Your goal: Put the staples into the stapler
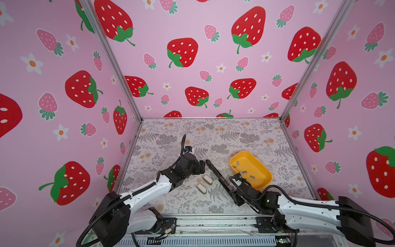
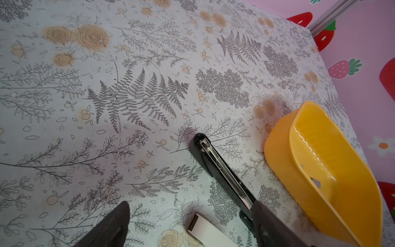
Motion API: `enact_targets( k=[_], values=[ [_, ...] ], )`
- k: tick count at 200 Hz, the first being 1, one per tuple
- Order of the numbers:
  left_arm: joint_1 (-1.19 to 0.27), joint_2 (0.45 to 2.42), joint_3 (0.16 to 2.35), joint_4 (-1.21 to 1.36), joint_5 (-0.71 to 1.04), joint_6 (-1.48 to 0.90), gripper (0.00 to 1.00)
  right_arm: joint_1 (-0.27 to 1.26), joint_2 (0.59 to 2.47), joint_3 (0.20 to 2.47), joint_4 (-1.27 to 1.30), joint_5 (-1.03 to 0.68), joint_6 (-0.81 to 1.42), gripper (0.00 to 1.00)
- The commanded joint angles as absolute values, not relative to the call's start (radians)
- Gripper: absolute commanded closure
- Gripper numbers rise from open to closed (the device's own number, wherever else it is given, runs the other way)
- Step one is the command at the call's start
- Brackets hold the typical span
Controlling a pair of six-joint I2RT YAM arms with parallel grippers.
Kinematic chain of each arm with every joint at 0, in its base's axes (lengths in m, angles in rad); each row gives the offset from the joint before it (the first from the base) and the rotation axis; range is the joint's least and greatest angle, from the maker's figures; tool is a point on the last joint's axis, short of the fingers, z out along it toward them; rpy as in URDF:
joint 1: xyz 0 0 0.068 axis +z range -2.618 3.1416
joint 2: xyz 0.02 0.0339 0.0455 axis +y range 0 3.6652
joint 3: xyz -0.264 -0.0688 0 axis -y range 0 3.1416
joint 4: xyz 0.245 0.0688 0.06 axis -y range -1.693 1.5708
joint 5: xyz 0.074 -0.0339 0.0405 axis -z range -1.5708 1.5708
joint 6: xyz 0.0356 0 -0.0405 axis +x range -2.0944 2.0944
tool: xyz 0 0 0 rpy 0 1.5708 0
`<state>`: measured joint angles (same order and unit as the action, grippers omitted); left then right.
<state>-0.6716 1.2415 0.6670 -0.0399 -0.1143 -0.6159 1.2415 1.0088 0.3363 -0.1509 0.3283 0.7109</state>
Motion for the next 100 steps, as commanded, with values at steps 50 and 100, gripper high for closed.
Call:
enact_targets(
  k=[50, 100],
  values=[
    [-0.693, 1.376, 0.771, -0.080, -0.104, -0.681, 0.18, 1.241, 1.054, 0.352, -0.158, 0.382, 0.767, 0.58],
    [-0.709, 1.475, 0.817, -0.072, -0.088, -0.753, 0.22, 1.241, 1.063, 0.351, -0.141, 0.395, 0.770, 0.77]
  ],
)
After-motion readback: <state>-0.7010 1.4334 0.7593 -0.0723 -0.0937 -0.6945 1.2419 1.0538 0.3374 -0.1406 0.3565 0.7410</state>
